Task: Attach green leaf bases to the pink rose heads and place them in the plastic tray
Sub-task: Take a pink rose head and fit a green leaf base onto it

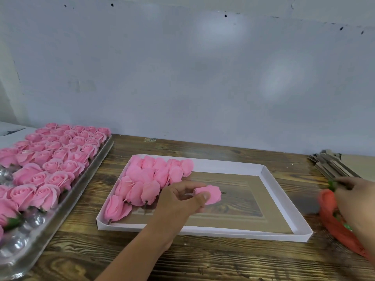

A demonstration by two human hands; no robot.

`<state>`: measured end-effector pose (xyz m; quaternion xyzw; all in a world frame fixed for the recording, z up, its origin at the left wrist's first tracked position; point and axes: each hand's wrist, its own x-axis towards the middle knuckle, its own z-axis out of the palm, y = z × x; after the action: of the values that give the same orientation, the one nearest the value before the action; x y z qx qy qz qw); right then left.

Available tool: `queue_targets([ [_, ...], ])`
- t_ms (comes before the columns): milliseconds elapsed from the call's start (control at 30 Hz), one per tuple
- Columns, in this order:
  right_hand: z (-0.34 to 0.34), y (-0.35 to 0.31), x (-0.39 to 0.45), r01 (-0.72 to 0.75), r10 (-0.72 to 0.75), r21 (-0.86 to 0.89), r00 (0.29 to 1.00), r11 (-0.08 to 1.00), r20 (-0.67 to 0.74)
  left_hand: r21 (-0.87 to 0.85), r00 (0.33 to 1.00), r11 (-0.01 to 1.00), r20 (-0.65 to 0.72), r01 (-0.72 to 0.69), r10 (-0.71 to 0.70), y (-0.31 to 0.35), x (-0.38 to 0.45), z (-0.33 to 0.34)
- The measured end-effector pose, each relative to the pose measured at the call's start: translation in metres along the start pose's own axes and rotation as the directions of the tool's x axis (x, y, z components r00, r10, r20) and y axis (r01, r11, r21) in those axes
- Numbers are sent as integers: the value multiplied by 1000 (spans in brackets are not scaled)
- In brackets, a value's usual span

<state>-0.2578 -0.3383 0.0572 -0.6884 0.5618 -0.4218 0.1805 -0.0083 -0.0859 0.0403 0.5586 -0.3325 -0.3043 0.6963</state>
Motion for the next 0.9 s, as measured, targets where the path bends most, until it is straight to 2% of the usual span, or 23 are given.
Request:
queue_targets([
  [100,18,-28,-13,50,-50,58,999,997,-12,-11,1000,1000,10,4,-4,0,0,-1],
  [200,45,-53,-36,47,-76,155,980,987,187,-22,1000,1000,18,6,-6,-1,0,0],
  [367,94,-88,-86,58,-175,272,886,961,429,-47,999,999,33,8,-7,-1,0,-2],
  [467,106,-103,-106,79,-230,301,830,950,508,-51,999,999,41,-4,6,-1,1,-2],
  [567,101,-114,-114,115,-287,340,810,933,512,-46,1000,999,27,-12,13,-2,1,-3],
  [633,96,-116,-117,74,-293,406,809,911,510,-31,1000,999,22,-10,11,-4,2,-3],
  [733,89,-116,-119,-82,-257,516,794,853,550,-28,1000,1000,9,-5,5,-5,3,-4],
  [900,83,-109,-126,-305,-236,617,732,725,639,-25,1000,1000,2,-7,7,-5,4,-5],
])
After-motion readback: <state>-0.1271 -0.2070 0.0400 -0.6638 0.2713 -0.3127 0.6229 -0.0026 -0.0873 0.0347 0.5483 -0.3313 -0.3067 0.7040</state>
